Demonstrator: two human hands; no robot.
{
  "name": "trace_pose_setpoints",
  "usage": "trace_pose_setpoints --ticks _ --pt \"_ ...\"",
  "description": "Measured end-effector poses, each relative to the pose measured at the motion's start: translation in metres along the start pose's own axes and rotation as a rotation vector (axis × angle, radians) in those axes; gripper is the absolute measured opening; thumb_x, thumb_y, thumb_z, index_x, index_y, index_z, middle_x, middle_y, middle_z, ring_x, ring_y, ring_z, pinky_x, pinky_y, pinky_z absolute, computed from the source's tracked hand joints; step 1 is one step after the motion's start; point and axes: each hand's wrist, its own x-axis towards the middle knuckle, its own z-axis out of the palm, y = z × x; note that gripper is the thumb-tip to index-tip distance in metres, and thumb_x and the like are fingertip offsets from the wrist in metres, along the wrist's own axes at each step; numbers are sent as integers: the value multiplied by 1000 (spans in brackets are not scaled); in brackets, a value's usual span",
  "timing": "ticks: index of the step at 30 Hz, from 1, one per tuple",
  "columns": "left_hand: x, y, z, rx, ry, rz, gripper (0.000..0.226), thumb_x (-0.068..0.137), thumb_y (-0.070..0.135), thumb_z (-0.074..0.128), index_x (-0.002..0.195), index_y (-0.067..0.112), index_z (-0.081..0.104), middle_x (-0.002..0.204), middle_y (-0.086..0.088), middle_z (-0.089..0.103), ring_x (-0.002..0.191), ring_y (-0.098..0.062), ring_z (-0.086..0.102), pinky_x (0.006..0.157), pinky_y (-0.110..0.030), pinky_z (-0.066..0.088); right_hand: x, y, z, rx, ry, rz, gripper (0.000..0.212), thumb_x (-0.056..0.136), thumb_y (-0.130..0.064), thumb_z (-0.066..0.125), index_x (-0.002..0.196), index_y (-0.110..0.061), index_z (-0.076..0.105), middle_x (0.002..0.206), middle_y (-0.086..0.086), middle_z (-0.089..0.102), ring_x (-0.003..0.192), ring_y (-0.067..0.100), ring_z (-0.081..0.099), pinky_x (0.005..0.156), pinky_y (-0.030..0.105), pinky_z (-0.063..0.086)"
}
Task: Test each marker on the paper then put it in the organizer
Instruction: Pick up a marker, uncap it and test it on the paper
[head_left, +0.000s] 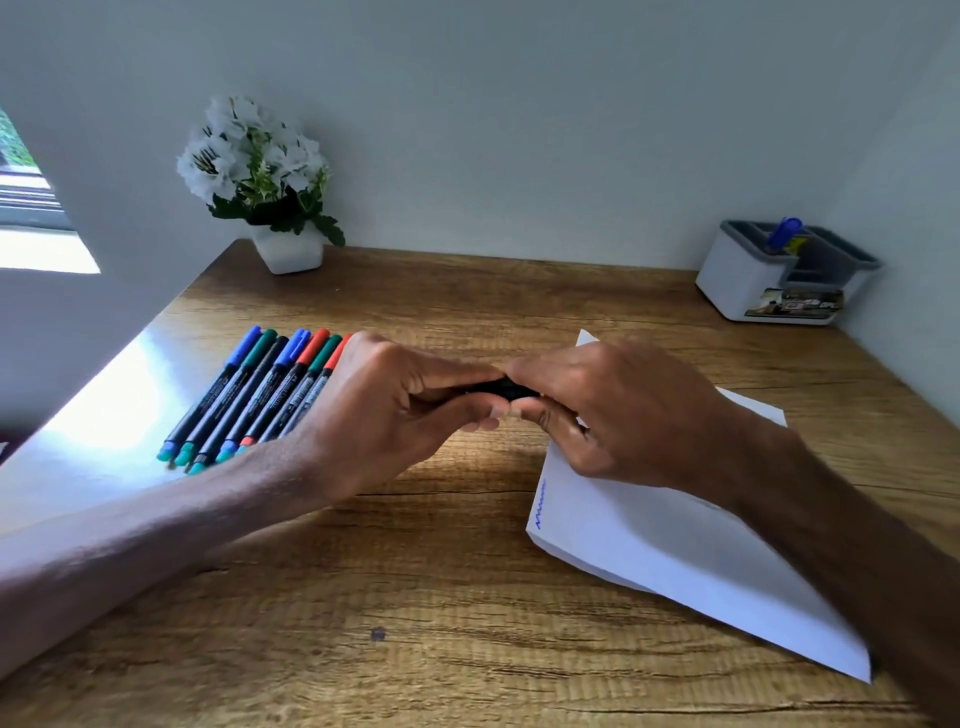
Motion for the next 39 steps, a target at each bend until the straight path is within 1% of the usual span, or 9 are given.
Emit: trace_pose_setpoints --ticks 5,9,13,20,24,29,32,36,39 --pt "2 -11 2 -174 -18 -195 29 90 26 77 118 23 77 94 10 81 85 -5 78 79 -35 65 4 7 6 117 62 90 30 100 -43 47 111 -25 69 88 -8 71 70 17 60 57 38 50" --pt "1 -8 4 -112 2 -175 31 90 23 77 121 20 76 97 11 80 83 3 75 74 -17 61 6 8 8 191 58 139 25 97 -39 54 109 -25 70 88 -9 71 75 16 61 64 38 50" --pt "0 -5 3 41 -21 -65 34 90 26 78 122 15 75 102 12 78 84 15 70 71 -5 54 6 7 9 193 14 133 35 99 -46 47 110 -24 72 91 -9 74 77 15 62 64 37 49" --pt "2 -7 -2 65 -33 55 30 92 24 76 121 15 75 98 7 80 83 8 73 70 -7 54 4 3 7 107 10 109 39 100 -50 41 108 -28 71 84 -10 74 66 14 59 55 28 41" --pt "2 -7 -2 54 -17 30 32 93 26 75 124 17 74 98 7 80 84 8 74 69 -16 61 4 3 5 95 -13 125 47 100 -57 33 114 -30 69 87 -10 74 68 14 62 58 33 49" --pt "4 -9 3 119 -22 -38 32 97 29 70 126 17 73 101 8 80 87 7 73 74 -20 62 6 2 1 147 28 196 41 94 -61 49 123 -34 62 79 -15 70 67 2 61 58 25 38" --pt "3 -15 4 206 -9 -49 32 100 29 66 130 18 69 110 6 78 90 0 75 74 -24 63 3 3 -3 217 36 242 37 92 -42 65 125 -32 50 71 -8 65 59 -1 55 54 24 34" --pt "4 -18 4 247 28 -84 21 105 26 55 119 16 68 107 7 73 91 -6 71 71 -25 61 -1 12 -13 512 38 354 24 92 -13 50 110 -29 43 80 7 71 71 20 64 67 44 52" --pt "2 -18 3 213 5 -101 20 103 20 43 104 18 62 95 9 66 85 -7 63 71 -26 49 2 19 -20 812 87 396 31 89 9 41 97 -17 57 87 6 75 72 10 60 63 30 47"
